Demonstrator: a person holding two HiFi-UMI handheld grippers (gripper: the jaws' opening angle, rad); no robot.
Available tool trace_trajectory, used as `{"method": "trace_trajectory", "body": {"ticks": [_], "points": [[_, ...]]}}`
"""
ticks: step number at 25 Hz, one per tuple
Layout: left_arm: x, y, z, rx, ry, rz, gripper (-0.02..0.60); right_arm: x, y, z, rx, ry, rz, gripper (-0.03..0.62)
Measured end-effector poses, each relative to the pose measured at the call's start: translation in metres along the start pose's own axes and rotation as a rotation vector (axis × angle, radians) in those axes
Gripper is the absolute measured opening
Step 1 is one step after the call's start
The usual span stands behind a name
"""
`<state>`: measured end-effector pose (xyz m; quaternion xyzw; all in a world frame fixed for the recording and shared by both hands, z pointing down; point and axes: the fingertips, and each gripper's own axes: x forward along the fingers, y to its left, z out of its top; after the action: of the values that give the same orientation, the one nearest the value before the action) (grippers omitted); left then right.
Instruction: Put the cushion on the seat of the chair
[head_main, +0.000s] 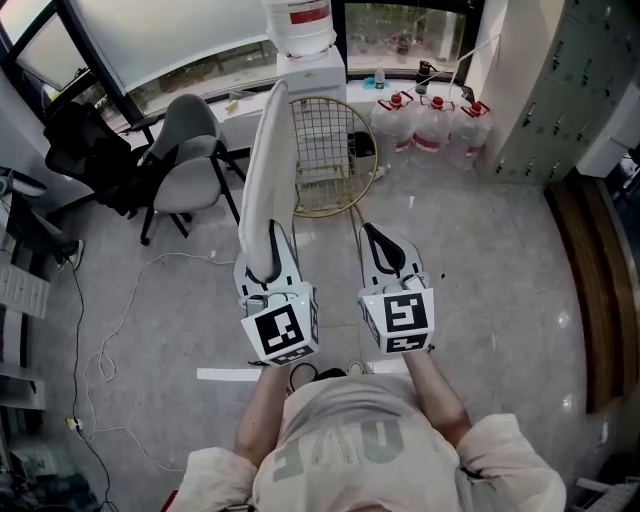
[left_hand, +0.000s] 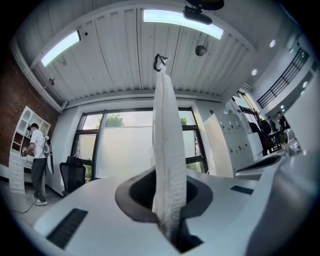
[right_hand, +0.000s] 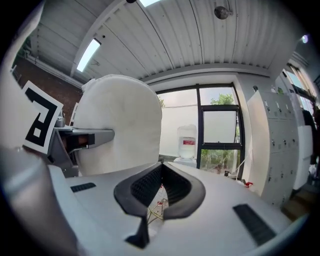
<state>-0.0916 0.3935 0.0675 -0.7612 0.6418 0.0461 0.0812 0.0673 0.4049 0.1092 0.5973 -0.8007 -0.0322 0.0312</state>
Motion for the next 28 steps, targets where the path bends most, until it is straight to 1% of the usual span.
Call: {"method": "trace_trajectory", "body": {"ticks": [3,10,14,18,22,25,28], "points": [[0.001,0.006,-0.003,0.021,0.013,0.010,0.049,0.004,0.002,-0.012,0.012,0.035,0.016,0.017],[0.011,0.022,-0.022,0.010,0.035,0.046,0.050,0.015,0.000,-0.037,0.064,0.089,0.048,0.017],[0.035,0.032,-0.039,-0.007,0.026,0.052,0.050,0.041,-0.006,-0.049,0.043,0.093,0.047,0.017],[0.083,0.046,-0.056,-0.028,0.021,0.047,0.050,0.091,-0.016,-0.051,0.016,0.093,0.042,0.018],[0.149,0.062,-0.063,-0.023,0.009,0.042,0.049,0.158,-0.029,-0.041,-0.023,0.091,0.093,0.018],[0.205,0.076,-0.070,-0.026,0.004,0.036,0.050,0.213,-0.048,-0.040,-0.038,0.110,0.051,0.018],[0.263,0.094,-0.079,-0.039,0.010,0.024,0.049,0.272,-0.060,-0.041,-0.028,0.129,0.021,0.018]]}}
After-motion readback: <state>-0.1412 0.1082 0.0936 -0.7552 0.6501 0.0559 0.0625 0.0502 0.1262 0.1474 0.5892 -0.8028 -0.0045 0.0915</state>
